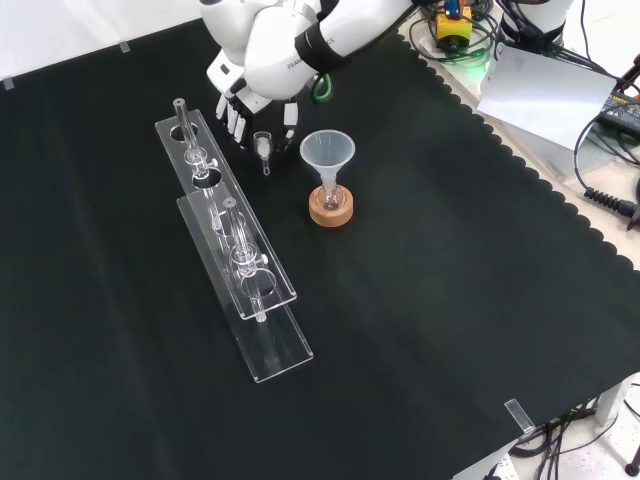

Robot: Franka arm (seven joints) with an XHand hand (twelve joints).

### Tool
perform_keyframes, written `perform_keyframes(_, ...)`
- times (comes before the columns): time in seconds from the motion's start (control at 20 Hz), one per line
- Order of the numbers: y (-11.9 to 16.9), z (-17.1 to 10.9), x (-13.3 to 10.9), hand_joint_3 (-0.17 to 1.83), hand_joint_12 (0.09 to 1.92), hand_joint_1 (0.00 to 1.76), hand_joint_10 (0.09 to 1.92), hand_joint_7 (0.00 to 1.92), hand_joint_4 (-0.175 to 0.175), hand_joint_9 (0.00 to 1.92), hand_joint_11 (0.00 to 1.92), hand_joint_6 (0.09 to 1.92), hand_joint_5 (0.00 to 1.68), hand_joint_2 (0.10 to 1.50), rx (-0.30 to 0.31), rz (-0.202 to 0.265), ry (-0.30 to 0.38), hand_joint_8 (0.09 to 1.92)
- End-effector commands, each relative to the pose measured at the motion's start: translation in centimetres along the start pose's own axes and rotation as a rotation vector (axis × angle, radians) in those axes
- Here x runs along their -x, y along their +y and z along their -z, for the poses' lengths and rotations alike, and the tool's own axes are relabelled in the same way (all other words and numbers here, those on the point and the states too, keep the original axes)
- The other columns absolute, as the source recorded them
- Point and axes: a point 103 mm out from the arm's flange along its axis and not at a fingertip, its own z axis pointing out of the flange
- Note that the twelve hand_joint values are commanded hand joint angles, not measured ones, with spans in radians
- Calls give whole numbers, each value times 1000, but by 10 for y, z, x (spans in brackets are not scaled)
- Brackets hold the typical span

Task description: Pick up the weighing funnel.

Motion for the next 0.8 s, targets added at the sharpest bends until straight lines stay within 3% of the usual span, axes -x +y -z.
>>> perform_keyframes(0.05,-10,21,11,620,1138,1092,375,823,175,1078,694,851,1162,726,-14,-5,26,668)
perform_keyframes(0.8,-54,90,27,633,1137,1093,373,820,175,1077,698,854,1164,719,37,-43,-35,671)
